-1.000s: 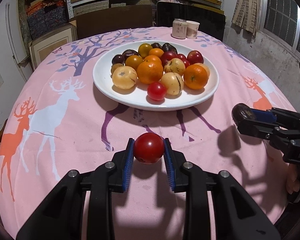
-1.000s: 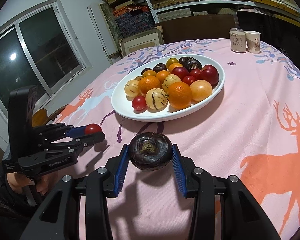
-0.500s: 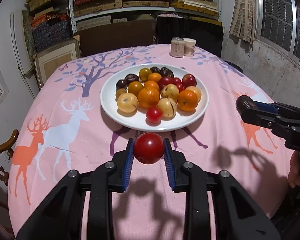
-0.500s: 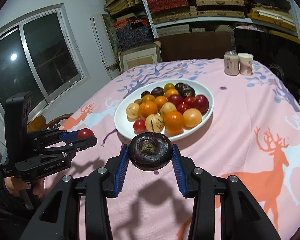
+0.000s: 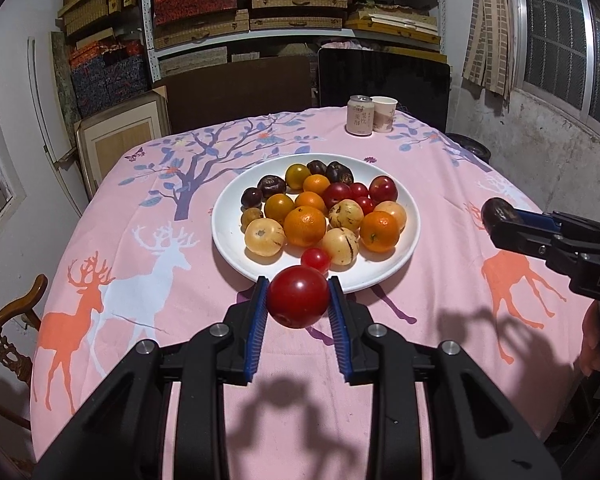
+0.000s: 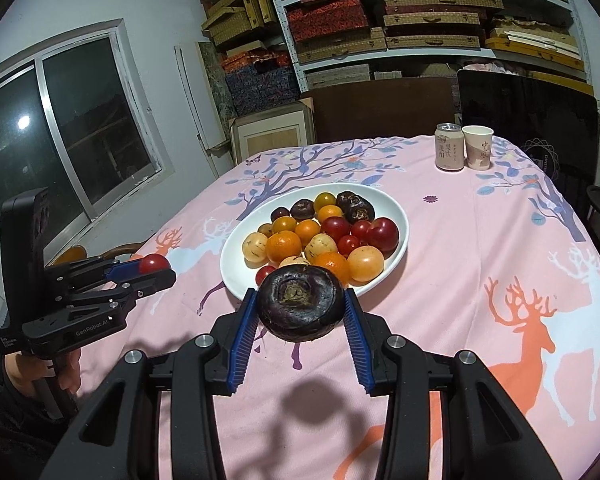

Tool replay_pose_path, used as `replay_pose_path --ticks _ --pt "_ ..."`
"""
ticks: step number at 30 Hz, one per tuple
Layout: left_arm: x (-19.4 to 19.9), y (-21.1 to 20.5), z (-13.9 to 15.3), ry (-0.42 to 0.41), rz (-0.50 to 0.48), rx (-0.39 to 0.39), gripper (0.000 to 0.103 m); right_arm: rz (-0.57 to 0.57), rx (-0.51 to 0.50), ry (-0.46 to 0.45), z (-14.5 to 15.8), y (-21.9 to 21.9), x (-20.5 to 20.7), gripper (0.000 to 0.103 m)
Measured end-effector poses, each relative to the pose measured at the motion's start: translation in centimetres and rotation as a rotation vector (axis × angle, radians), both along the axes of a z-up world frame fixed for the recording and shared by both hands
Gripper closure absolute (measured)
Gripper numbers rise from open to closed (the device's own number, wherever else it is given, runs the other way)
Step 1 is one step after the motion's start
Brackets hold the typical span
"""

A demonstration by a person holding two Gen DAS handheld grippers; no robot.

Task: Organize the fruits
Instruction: 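Carry the tomato to the plate with the left gripper while the right carries the mangosteen, then release the fruits on the plate and withdraw both open grippers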

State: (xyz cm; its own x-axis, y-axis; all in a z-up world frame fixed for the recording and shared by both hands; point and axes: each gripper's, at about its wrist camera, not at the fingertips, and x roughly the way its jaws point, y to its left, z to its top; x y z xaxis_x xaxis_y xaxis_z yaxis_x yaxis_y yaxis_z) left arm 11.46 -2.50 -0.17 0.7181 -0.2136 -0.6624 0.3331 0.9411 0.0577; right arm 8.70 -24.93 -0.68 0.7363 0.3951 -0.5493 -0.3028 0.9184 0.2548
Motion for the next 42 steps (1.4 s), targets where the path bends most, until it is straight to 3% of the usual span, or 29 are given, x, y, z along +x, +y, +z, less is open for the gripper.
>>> replay_pose_path --ticks 16,24,28,30,31,32,34,36,37,42 --pt "6.0 -0.4 -1.4 0.037 0.020 -0.005 0.074 -0.006 -0.036 0.016 0.0 0.7 4.7 0.060" --pt "11.3 -1.2 -0.3 0.023 0.037 -0.012 0.074 -0.008 -0.063 0.022 1.0 1.8 9.9 0.060" --pt "14.6 -1.8 -1.3 0.052 0.045 -0.006 0.074 -0.009 -0.096 0.044 0.7 2.8 12.9 0.059" --pt "16.3 -2.0 -2.4 0.096 0.042 -0.020 0.060 0.011 -0.101 0.064 0.1 3.4 14.4 0.056" --pt "16.9 -1.9 -2.8 0.114 0.052 -0.023 0.043 0.022 -0.104 0.078 -0.2 3.7 15.1 0.047" --pt "17.3 -1.8 -3.2 0.122 0.070 -0.021 0.032 0.022 -0.108 0.083 -0.5 3.8 15.4 0.043" --pt "17.0 -1.5 -3.7 0.130 0.079 -0.028 0.030 0.017 -0.106 0.092 -1.0 3.9 15.3 0.043" --pt "16.1 -1.1 -3.9 0.136 0.087 -0.015 0.019 0.015 -0.091 0.101 -1.2 3.5 14.3 0.043" --pt "15.1 -0.8 -3.9 0.131 0.091 -0.008 0.009 0.013 -0.081 0.104 -1.3 3.2 13.5 0.042" --pt "9.2 0.5 -3.7 0.130 0.090 -0.016 0.005 -0.008 -0.045 0.140 -2.8 1.7 7.5 0.015"
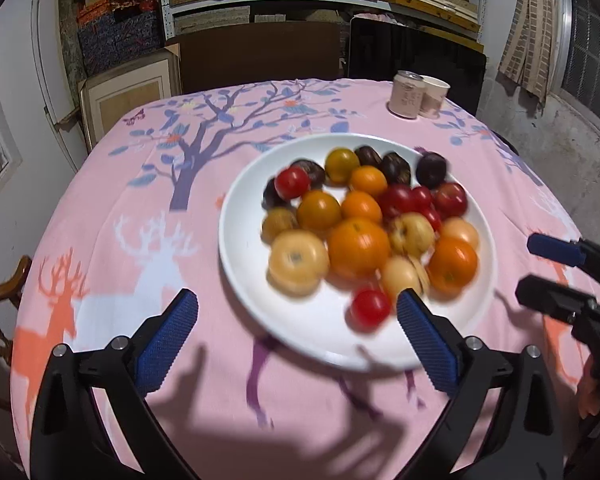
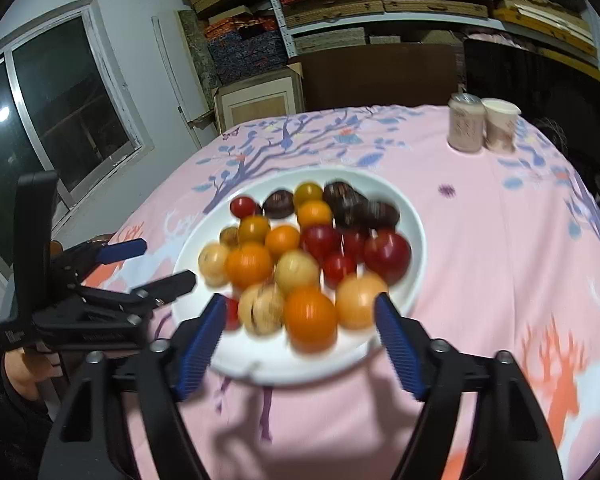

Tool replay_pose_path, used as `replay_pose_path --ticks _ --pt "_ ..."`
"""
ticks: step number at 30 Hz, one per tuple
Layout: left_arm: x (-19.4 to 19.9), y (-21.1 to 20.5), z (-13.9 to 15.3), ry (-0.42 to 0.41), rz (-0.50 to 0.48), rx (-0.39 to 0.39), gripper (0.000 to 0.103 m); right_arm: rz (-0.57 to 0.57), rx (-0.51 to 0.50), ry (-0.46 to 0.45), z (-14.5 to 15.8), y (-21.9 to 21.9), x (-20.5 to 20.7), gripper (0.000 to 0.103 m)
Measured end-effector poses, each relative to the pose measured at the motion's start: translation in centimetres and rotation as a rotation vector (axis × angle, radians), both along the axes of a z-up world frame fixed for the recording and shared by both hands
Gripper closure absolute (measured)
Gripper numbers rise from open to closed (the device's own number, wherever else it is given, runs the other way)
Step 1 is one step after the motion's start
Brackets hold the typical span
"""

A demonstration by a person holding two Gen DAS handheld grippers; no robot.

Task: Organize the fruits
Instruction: 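Release the fruits on the plate and withdraw both open grippers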

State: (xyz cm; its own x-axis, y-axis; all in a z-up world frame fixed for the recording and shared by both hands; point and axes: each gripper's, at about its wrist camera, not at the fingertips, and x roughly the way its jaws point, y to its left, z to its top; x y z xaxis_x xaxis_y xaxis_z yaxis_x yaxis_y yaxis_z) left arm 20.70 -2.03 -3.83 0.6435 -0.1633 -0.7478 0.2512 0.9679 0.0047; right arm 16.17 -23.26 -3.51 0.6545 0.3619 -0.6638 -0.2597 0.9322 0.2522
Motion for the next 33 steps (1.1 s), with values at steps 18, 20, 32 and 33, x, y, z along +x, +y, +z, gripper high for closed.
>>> replay_pose_path --ticks 18,20,32,33 --pt "-19.1 0.2 7.1 -0.228 0.100 0.048 0.005 -0.056 -0.124 -0.244 5.9 0.7 -17.8 0.004" --pt "-20.5 0.2 7.8 -0.250 0.112 0.053 0.005 -0.071 -0.130 -0.255 6.4 0.5 -18.8 0.004" --pt "-24.4 1.2 9.5 -0.293 0.126 0.025 0.005 -0.108 -0.129 -0.276 7.2 -0.2 -21.8 0.004" --pt "-24.5 1.1 9.6 -0.298 0.126 0.025 0.005 -0.109 -0.128 -0.275 7.2 -0.2 -22.0 0.004"
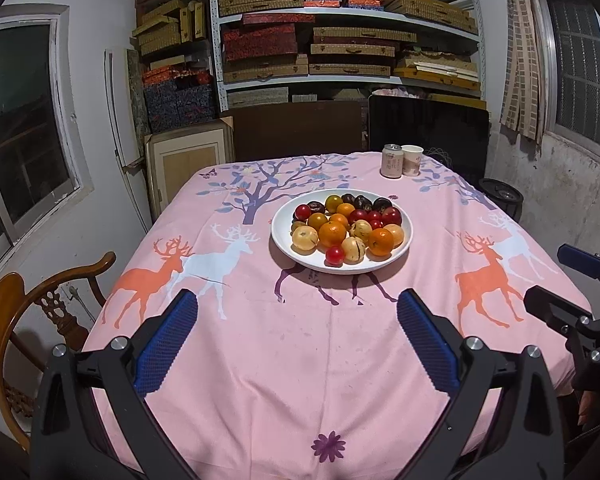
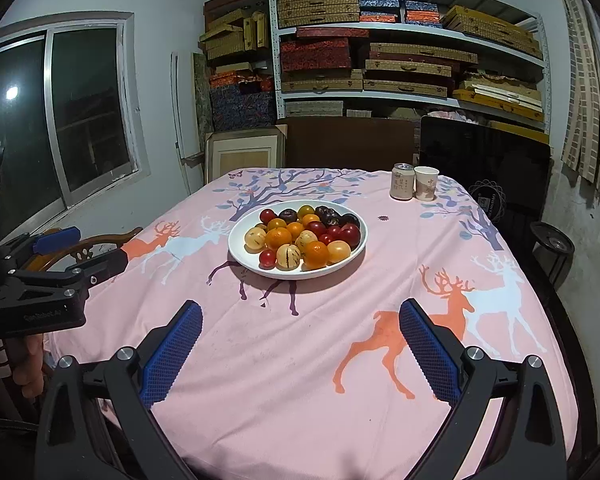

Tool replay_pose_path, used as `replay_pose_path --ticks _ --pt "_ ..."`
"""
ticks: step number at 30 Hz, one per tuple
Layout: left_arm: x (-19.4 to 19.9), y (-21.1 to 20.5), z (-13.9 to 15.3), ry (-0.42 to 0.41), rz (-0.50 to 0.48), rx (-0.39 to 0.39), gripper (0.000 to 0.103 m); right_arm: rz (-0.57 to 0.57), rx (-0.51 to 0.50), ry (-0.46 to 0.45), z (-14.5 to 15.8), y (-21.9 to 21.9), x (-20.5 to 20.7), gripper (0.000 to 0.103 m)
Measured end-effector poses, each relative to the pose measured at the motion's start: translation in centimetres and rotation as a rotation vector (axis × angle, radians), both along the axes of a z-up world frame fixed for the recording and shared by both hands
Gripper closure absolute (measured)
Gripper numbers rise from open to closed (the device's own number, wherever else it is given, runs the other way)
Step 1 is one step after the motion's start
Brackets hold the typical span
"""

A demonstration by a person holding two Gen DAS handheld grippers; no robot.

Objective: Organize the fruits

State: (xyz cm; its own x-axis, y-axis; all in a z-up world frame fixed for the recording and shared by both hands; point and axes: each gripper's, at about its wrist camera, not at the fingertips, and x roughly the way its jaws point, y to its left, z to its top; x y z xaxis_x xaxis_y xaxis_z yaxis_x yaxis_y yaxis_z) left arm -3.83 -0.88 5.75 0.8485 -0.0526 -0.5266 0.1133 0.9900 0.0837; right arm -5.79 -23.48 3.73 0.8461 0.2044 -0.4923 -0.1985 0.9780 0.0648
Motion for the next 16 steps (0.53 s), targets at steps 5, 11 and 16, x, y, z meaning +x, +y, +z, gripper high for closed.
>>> replay_pose_path --ticks 5,11,16 --pt "-0.48 0.07 0.01 -0.012 0.003 0.000 0.005 -0.008 0.002 0.000 0.02 -0.01 -0.59 0.004" --pt "-0.49 0.03 -0.19 0.002 -0.025 -0.009 0.005 -0.017 0.006 0.007 -0.09 -0.08 -0.44 0.004" --pt "-0.26 0.17 -0.40 0.009 -0.020 -0.010 0.005 -0.027 0.009 0.014 -0.17 -0.19 -0.14 0.004"
